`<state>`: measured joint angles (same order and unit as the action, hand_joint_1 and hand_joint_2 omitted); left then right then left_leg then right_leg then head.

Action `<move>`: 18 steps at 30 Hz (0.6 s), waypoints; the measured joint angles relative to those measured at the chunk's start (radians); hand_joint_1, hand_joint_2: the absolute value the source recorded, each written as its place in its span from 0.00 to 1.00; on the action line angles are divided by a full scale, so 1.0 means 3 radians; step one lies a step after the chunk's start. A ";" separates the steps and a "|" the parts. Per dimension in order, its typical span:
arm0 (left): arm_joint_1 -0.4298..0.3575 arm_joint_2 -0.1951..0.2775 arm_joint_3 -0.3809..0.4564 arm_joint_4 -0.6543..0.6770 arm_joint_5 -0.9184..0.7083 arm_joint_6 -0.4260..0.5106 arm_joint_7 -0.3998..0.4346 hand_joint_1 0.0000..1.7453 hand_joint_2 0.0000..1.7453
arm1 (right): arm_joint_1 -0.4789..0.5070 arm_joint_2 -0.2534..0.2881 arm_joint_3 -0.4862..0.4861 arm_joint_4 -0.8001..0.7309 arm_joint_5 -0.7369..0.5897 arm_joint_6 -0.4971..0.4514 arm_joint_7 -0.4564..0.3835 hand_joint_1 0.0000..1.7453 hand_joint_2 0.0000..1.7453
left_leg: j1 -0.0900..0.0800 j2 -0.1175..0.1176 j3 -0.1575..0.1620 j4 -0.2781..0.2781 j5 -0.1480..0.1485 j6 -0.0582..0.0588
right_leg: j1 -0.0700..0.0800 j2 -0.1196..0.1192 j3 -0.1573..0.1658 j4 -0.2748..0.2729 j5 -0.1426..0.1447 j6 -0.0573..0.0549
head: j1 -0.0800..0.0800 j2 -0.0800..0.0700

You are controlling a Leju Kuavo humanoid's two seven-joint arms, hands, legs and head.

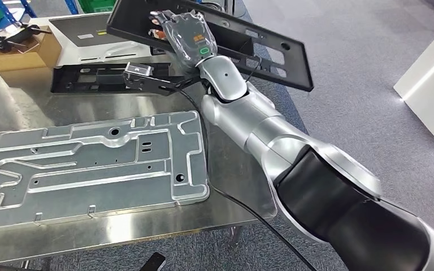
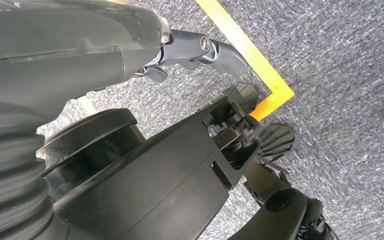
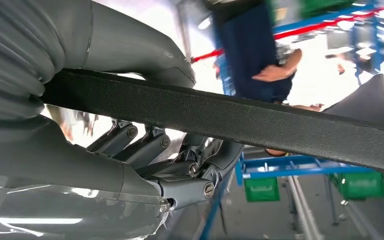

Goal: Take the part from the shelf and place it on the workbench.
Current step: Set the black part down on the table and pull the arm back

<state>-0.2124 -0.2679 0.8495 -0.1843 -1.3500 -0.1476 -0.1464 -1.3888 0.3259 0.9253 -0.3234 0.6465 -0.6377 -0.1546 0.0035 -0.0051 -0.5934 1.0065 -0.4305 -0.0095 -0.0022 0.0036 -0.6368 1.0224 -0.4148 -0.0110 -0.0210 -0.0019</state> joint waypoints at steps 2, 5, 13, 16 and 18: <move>-0.0003 -0.0001 0.0000 0.0000 -0.0002 0.0000 0.0001 0.00 1.00 | 0.0083 0.0018 -0.0128 -0.0150 -0.0327 -0.0051 -0.0111 1.00 1.00 | 0.0000 0.0000 0.0000 0.0000 0.0000 0.0000 | 0.0000 0.0000 0.0000 0.0000 0.0000 0.0000 | 0.0000 0.0000; -0.0004 -0.0001 -0.0002 0.0000 -0.0011 -0.0003 0.0000 0.00 1.00 | 0.0154 0.0034 -0.0219 -0.0361 -0.1048 -0.0114 -0.0286 1.00 1.00 | 0.0000 0.0000 0.0000 0.0000 0.0000 0.0000 | 0.0000 0.0000 0.0000 0.0000 0.0000 0.0000 | 0.0000 0.0000; -0.0004 -0.0001 -0.0005 0.0000 -0.0019 -0.0032 -0.0001 0.00 1.00 | 0.0181 0.0040 -0.0230 -0.0587 -0.2601 -0.0147 -0.0728 1.00 1.00 | 0.0000 0.0000 0.0000 0.0000 0.0000 0.0000 | 0.0000 0.0000 0.0000 0.0000 0.0000 0.0000 | 0.0000 0.0000; 0.0000 -0.0001 -0.0005 0.0000 -0.0025 -0.0043 -0.0003 0.00 1.00 | 0.0180 0.0040 -0.0229 -0.0574 -0.2847 -0.0155 -0.0831 1.00 1.00 | 0.0000 0.0000 0.0000 0.0000 0.0000 0.0000 | 0.0000 0.0000 0.0000 0.0000 0.0000 0.0000 | 0.0000 0.0000; 0.0002 -0.0001 -0.0006 0.0000 -0.0028 -0.0047 -0.0006 0.00 1.00 | 0.0178 0.0040 -0.0224 -0.0552 -0.2873 -0.0165 -0.0855 1.00 1.00 | 0.0000 0.0000 0.0000 0.0000 0.0000 0.0000 | 0.0000 0.0000 0.0000 0.0000 0.0000 0.0000 | 0.0000 0.0000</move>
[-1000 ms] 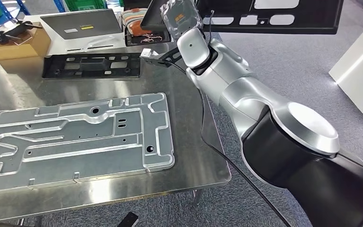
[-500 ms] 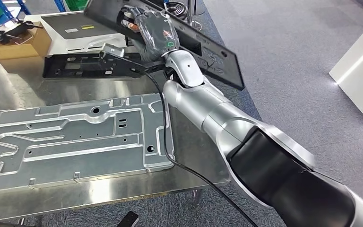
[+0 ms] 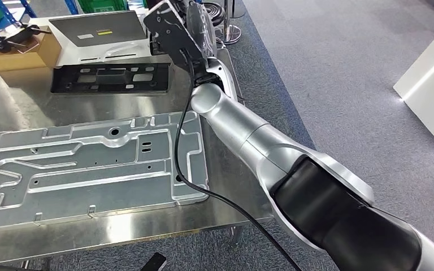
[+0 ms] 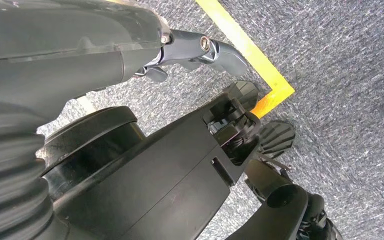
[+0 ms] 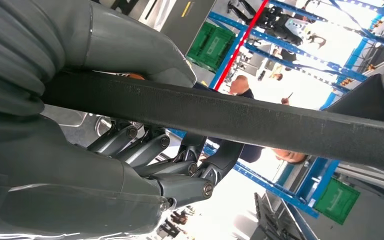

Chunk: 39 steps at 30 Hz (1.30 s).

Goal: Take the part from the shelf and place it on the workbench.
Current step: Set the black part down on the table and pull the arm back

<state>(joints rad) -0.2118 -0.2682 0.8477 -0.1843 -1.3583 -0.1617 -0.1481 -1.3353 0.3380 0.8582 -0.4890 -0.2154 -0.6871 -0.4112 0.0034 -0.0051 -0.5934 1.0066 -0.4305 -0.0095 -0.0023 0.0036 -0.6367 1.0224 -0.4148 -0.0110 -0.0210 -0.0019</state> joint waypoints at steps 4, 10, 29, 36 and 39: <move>0.0006 0.0000 -0.0011 0.0000 -0.0033 0.0007 -0.0007 0.00 1.00 | 0.0000 0.0000 0.0039 0.0089 0.0032 -0.0009 -0.0005 1.00 1.00 | 0.0000 0.0000 0.0000 0.0000 0.0000 0.0000 | 0.0000 0.0000 0.0000 0.0000 0.0000 0.0000 | 0.0000 0.0000; 0.0012 0.0000 -0.0083 0.0000 -0.0104 0.0012 -0.0041 0.00 1.00 | 0.0000 0.0000 0.0167 0.0256 0.0171 -0.0009 0.0036 1.00 1.00 | 0.0000 0.0000 0.0000 0.0000 0.0000 0.0000 | 0.0000 0.0000 0.0000 0.0000 0.0000 0.0000 | 0.0000 0.0000; 0.0050 0.0000 -0.0164 0.0000 -0.0125 0.0047 -0.0066 0.00 1.00 | 0.0031 0.0000 0.0250 0.0436 0.0227 0.0002 0.0036 1.00 1.00 | 0.0000 0.0000 0.0000 0.0000 0.0000 0.0000 | 0.0000 0.0000 0.0000 0.0000 0.0000 0.0000 | 0.0000 0.0000; 0.0063 0.0000 -0.0164 0.0000 -0.0085 0.0060 -0.0073 0.00 1.00 | 0.0052 0.0003 0.0300 0.0439 0.0273 0.0019 0.0066 1.00 1.00 | 0.0000 0.0000 0.0000 0.0000 0.0000 0.0000 | 0.0000 0.0000 0.0000 0.0000 0.0000 0.0000 | 0.0000 0.0000; 0.0066 0.0000 -0.0164 0.0000 -0.0071 0.0068 -0.0067 0.00 1.00 | 0.0060 0.0003 0.0323 0.0446 0.0282 0.0021 0.0070 1.00 1.00 | 0.0000 0.0000 0.0000 0.0000 0.0000 0.0000 | 0.0000 0.0000 0.0000 0.0000 0.0000 0.0000 | 0.0000 0.0000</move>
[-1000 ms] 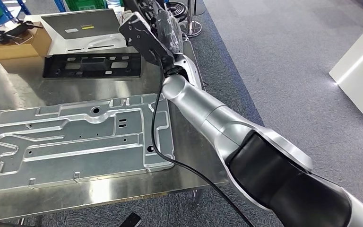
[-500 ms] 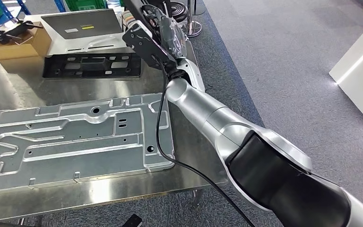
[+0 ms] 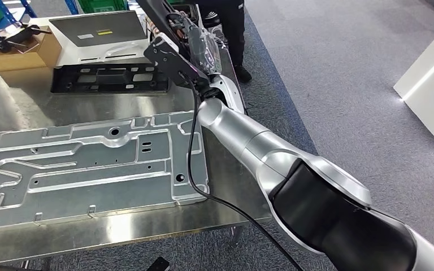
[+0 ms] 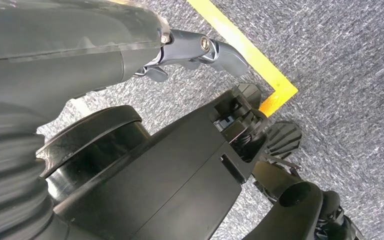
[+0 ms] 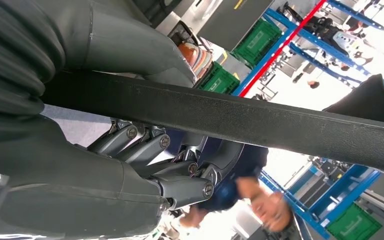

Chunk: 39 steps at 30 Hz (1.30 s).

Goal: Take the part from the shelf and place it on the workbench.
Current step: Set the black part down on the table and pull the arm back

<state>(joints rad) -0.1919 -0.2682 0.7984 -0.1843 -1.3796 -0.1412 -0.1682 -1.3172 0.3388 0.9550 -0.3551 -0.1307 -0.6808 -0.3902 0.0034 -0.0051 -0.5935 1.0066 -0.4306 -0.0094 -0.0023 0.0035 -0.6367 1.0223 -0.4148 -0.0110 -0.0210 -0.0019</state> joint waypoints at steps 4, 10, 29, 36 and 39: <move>0.0001 0.0000 0.0001 0.0000 0.0015 0.0010 0.0017 0.00 1.00 | 0.0011 0.0001 0.0013 0.0009 0.0009 0.0007 0.0000 1.00 1.00 | 0.0000 0.0000 0.0000 0.0000 0.0000 0.0000 | 0.0000 0.0000 0.0000 0.0000 0.0000 0.0000 | 0.0000 0.0000; 0.0001 0.0000 0.0002 0.0000 0.0052 0.0026 0.0047 0.00 1.00 | 0.0028 0.0003 0.0040 0.0011 0.0018 0.0010 0.0006 1.00 1.00 | 0.0000 0.0000 0.0000 0.0000 0.0000 0.0000 | 0.0000 0.0000 0.0000 0.0000 0.0000 0.0000 | 0.0000 0.0000; 0.0001 -0.0017 0.0012 0.0000 0.0106 -0.0016 0.0093 0.00 1.00 | 0.0077 0.0017 0.0096 0.0014 0.0000 0.0006 0.0029 1.00 1.00 | 0.0034 0.0012 0.0047 -0.0048 0.0027 0.0109 | -0.0026 -0.0001 -0.0369 0.0777 -0.0359 0.0121 | 0.0000 0.0000; 0.0004 -0.0026 0.0016 0.0000 0.0104 -0.0016 0.0101 0.00 1.00 | 0.0102 0.0020 0.0096 0.0019 -0.0021 -0.0002 0.0022 1.00 1.00 | 0.0029 -0.0006 0.0039 0.0042 -0.0062 0.0020 | -0.0046 -0.0004 -0.0086 0.0053 0.0057 0.0089 | 0.0000 0.0000; 0.0004 -0.0027 0.0017 0.0000 0.0101 -0.0015 0.0106 0.00 1.00 | 0.0106 0.0020 0.0096 0.0025 -0.0033 -0.0004 0.0016 1.00 1.00 | 0.0036 -0.0003 0.0040 0.0044 -0.0082 -0.0039 | -0.0033 0.0005 -0.0079 0.0038 0.0045 0.0021 | 0.0000 0.0000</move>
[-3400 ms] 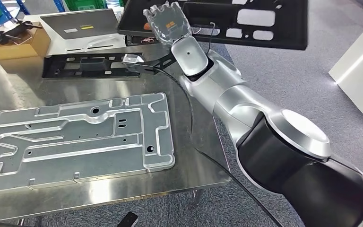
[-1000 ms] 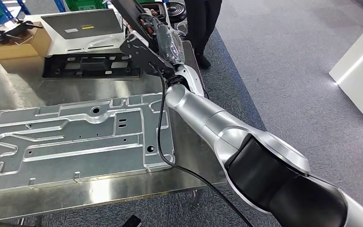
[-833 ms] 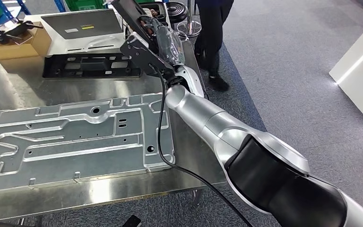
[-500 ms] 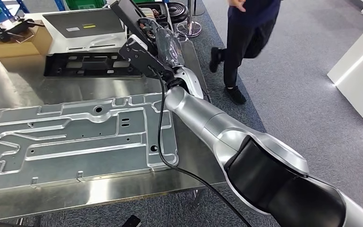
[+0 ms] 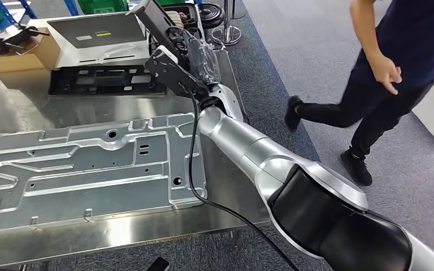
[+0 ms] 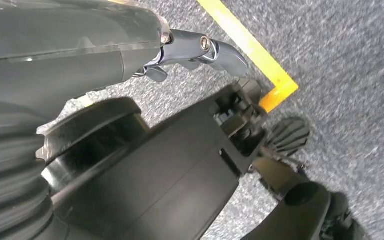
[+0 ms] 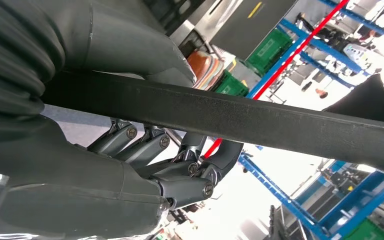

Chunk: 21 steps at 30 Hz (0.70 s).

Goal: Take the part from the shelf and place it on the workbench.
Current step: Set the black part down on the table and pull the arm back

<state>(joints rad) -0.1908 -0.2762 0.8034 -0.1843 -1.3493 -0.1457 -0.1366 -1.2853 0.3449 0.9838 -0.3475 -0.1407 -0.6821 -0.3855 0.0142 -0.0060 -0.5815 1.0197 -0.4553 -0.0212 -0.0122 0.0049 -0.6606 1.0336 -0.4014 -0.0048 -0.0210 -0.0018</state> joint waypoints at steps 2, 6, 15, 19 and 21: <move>-0.0002 0.0000 0.0000 0.0000 -0.0001 -0.0001 0.0002 0.00 1.00 | -0.0003 0.0005 0.0000 0.0002 -0.0002 -0.0003 -0.0006 1.00 1.00 | 0.0006 0.0003 -0.0057 0.0141 -0.0101 -0.0028 | -0.0008 0.0000 0.0014 -0.0020 0.0002 -0.0041 | 0.0000 0.0000; 0.0002 0.0001 0.0000 0.0000 -0.0020 0.0009 -0.0005 0.00 1.00 | 0.0010 0.0010 0.0000 0.0013 -0.0005 -0.0007 -0.0012 1.00 1.00 | 0.0009 0.0004 -0.0446 0.0921 -0.0411 -0.0043 | 0.0012 -0.0001 0.0025 -0.0022 -0.0012 -0.0077 | 0.0000 0.0000; 0.0005 -0.0002 0.0000 0.0000 -0.0043 0.0061 -0.0029 0.00 1.00 | 0.0023 0.0010 0.0042 0.0038 0.0124 0.0036 0.0072 1.00 1.00 | -0.0019 -0.0008 -0.0084 0.0006 0.0078 0.0035 | 0.0045 0.0008 0.0031 -0.0003 -0.0025 -0.0045 | 0.0000 0.0000; 0.0009 -0.0003 0.0001 0.0000 -0.0003 0.0072 -0.0030 0.00 1.00 | 0.0025 0.0011 0.0245 0.0046 0.0364 0.0157 0.0211 1.00 1.00 | -0.0029 -0.0017 -0.0085 0.0004 0.0083 0.0053 | 0.0038 0.0005 0.0044 -0.0025 -0.0012 -0.0034 | 0.0000 0.0000; 0.0012 -0.0003 0.0002 0.0000 0.0009 0.0073 -0.0032 0.00 1.00 | 0.0029 0.0011 0.0373 0.0037 0.0461 0.0232 0.0260 1.00 1.00 | -0.0032 -0.0017 -0.0087 0.0004 0.0084 0.0064 | 0.0035 0.0005 0.0049 -0.0036 -0.0005 -0.0022 | 0.0000 0.0000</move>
<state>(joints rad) -0.1873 -0.2770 0.8040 -0.1843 -1.3466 -0.1237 -0.1461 -1.2767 0.3483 1.0956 -0.3364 -0.0024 -0.6125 -0.3074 0.0046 -0.0110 -0.6075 1.0209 -0.4300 -0.0020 -0.0017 0.0064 -0.6459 1.0227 -0.4029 -0.0115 -0.0210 -0.0019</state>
